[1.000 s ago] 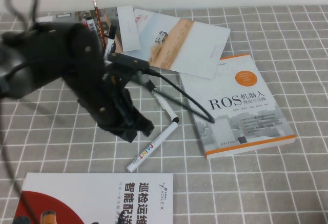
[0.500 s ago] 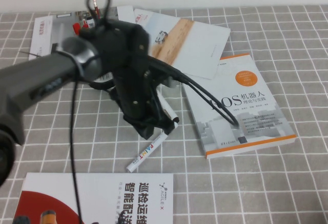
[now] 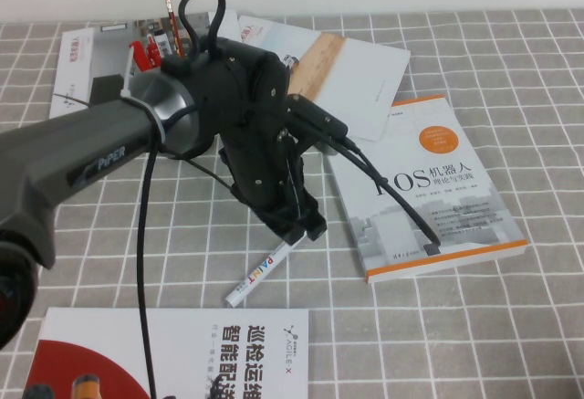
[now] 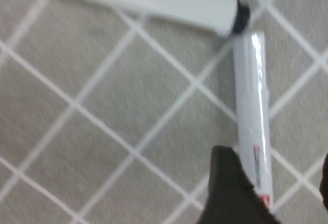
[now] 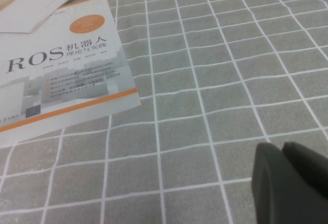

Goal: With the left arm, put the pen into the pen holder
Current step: Pick up the pen on the table

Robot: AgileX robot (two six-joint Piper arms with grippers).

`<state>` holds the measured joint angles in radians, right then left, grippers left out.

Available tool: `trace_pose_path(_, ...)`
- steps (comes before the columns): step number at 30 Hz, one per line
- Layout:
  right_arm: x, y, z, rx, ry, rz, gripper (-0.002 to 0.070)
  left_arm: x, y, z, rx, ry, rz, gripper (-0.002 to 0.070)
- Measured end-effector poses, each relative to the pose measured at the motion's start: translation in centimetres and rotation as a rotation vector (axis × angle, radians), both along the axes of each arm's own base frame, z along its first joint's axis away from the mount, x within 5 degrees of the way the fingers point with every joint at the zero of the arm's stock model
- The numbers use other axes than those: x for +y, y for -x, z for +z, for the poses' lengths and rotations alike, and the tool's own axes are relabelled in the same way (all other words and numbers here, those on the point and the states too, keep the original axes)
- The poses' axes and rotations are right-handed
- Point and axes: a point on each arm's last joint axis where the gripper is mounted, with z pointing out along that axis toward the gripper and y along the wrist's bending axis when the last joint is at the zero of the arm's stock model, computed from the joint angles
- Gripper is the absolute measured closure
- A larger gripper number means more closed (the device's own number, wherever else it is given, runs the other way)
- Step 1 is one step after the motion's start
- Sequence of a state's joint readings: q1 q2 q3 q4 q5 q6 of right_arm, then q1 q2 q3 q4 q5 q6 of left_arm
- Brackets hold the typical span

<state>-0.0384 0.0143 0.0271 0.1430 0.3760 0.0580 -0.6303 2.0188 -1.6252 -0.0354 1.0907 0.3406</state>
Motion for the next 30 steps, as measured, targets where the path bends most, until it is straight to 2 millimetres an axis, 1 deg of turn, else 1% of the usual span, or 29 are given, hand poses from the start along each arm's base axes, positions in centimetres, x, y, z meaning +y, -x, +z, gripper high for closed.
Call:
trace_pose_path(4,0.0,0.0,0.0,0.000,0.000,0.000,0.0691,-0.2,-0.4,0.1,-0.043,0.025,0.004,0.0334)
trace_pose_path(7,0.0,0.0,0.0,0.000,0.000,0.000,0.0691,-0.2,-0.6,-0.3,-0.042,0.014,0.023,0.0332)
trace_pose_path(12,0.0,0.0,0.0,0.000,0.000,0.000,0.0692,-0.4,-0.9,-2.9,0.014,-0.034,0.034,0.0330)
trace_pose_path(16,0.0,0.0,0.0,0.000,0.000,0.000,0.0691,-0.4,-1.1,-4.0,0.032,-0.056,0.036,0.0330)
trace_pose_path(27,0.0,0.0,0.0,0.000,0.000,0.000,0.0691,-0.5,-1.2,-4.3,0.044,-0.062,0.050,0.0333)
trace_pose_path(28,0.0,0.0,0.0,0.000,0.000,0.000,0.0691,-0.5,-1.2,-4.3,0.043,-0.061,0.054,0.0341)
trace_pose_path(30,0.0,0.0,0.0,0.000,0.000,0.000,0.0691,-0.5,-1.2,-4.3,0.046,-0.062,0.063,0.0379)
